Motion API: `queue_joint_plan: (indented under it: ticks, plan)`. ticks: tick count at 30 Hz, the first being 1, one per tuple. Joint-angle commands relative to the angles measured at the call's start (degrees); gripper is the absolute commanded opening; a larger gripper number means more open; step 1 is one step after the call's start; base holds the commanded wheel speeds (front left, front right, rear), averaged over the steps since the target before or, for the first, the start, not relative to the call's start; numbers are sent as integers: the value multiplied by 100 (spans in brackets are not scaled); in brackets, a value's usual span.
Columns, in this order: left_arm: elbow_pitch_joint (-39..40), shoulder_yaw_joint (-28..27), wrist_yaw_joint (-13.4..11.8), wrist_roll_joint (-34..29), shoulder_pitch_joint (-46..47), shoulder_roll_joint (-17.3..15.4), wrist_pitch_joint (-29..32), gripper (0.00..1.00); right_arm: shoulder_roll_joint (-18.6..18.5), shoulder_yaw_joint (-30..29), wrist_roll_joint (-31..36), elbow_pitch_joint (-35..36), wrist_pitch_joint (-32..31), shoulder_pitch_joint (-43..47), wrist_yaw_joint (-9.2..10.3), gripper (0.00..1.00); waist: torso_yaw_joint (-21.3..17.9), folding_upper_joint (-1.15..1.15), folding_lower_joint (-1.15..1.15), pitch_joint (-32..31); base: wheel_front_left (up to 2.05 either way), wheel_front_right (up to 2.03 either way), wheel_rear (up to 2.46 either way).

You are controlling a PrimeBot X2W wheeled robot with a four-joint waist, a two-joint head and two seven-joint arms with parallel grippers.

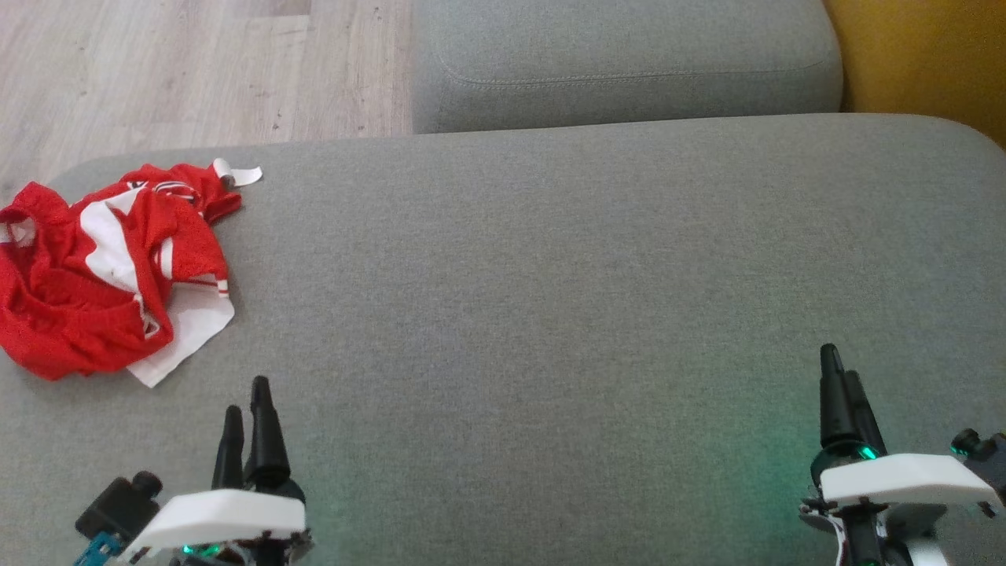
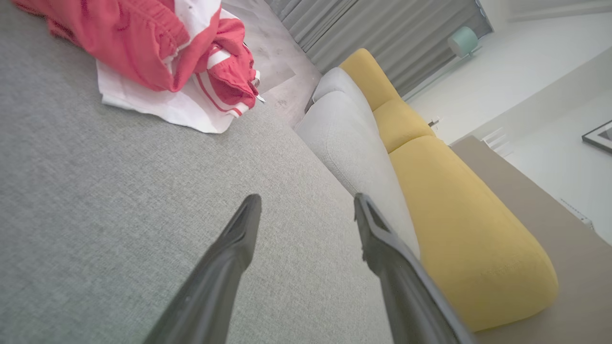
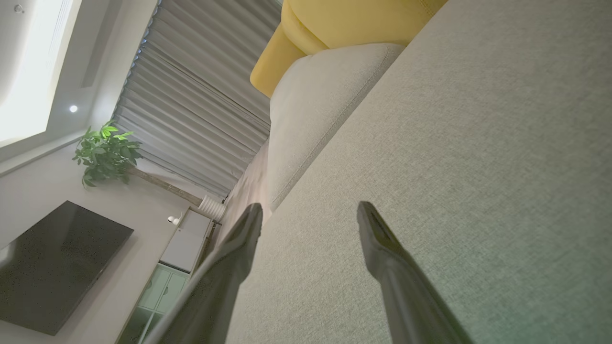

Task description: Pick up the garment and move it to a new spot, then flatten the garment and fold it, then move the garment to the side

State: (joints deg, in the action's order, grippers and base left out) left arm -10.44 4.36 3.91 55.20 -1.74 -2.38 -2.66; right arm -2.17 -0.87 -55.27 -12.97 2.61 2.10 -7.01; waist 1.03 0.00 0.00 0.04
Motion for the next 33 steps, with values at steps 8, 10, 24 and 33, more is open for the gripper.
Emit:
queue_joint_plan:
  ticks: [8,10,24,33]
  plan:
    - [230,85,-82,-806,31,-33,-199,100,-43,189,717,300,210,-75,-25,100,11,0,0,-4,0,0,0]
    - [234,104,-100,-947,21,-34,-233,100,-44,217,860,307,244,-67,-26,100,14,0,0,-5,0,0,0]
    - [137,195,-226,-1823,-48,-37,-454,100,-50,374,1789,330,464,-29,-30,100,46,0,0,-11,0,0,0]
    - [94,259,-277,-2415,-90,-40,-607,100,-54,471,2426,368,615,2,-34,100,63,0,0,-7,0,0,0]
